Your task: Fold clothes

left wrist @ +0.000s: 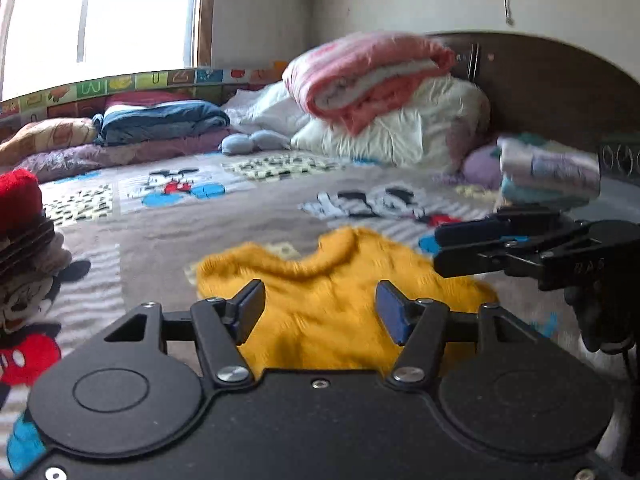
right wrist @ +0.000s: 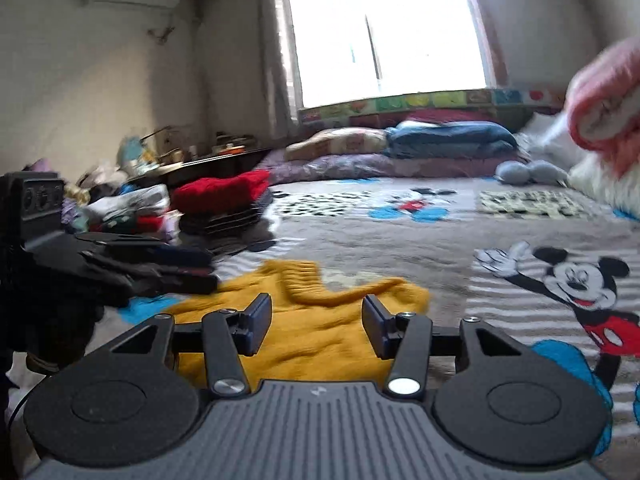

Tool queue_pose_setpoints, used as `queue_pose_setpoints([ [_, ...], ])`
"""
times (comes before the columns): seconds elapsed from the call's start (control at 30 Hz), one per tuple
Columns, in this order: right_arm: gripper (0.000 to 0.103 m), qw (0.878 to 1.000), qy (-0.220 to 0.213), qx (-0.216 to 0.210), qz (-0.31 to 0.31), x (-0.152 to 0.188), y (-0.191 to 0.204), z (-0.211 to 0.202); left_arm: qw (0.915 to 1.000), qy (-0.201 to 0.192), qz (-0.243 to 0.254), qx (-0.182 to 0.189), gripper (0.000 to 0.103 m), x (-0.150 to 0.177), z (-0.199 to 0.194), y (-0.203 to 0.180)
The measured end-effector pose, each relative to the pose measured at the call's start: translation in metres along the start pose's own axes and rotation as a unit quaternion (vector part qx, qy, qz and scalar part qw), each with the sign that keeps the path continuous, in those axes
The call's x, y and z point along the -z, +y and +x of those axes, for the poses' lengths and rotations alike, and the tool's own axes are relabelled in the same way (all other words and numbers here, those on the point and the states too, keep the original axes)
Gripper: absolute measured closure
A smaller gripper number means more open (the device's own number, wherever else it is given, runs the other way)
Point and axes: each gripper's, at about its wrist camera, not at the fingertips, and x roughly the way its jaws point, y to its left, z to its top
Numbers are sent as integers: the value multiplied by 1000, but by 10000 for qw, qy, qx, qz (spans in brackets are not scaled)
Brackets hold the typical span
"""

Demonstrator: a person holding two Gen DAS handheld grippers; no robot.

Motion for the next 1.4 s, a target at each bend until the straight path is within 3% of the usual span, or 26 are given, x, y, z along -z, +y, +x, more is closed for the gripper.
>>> queue_pose_setpoints([
  [0.13,52,9989,425,51,-207,15,10,17,9998,170,-70,43,42,16,19,7],
  [0.23,51,9983,532,-6,253,20,-3,26,9994,229,-209,156,41,22,24,13],
  [0.37,50,9969,680,-29,404,25,-8,37,9992,309,-178,190,40,26,28,12],
  [0.53,50,9955,795,61,517,27,-7,42,9996,276,26,16,40,27,28,3],
  [0.67,49,9932,876,348,681,22,1,38,9996,162,-125,-177,39,17,10,-5],
  [0.73,47,9913,865,582,800,16,8,30,9994,104,-203,-276,39,11,1,-10],
  [0.8,29,9900,787,757,898,12,17,18,9989,45,-282,-375,42,6,-8,-14],
  [0.83,27,9899,732,836,883,10,22,11,9986,16,-322,-425,47,3,-13,-16],
  [0.87,28,9901,680,909,820,8,28,5,9982,-14,-361,-475,58,1,-18,-18],
  [0.9,36,9903,635,981,749,7,32,0,9982,25,-345,-489,67,2,-19,-22],
  [0.93,42,9904,585,1028,711,6,35,-5,9980,113,-267,-569,68,6,-18,-26],
  [0.97,50,9901,571,1065,713,7,34,-8,9977,187,-254,-607,68,10,-14,-26],
  [1.1,50,9843,1025,1164,845,24,24,10,9960,467,-271,-707,68,25,5,-24],
  [1.2,49,9796,1167,1064,1242,36,15,22,9957,470,-276,-750,68,26,5,-25],
  [1.4,46,9786,1163,1137,1259,33,17,21,9962,263,-308,-770,59,21,-11,-32],
])
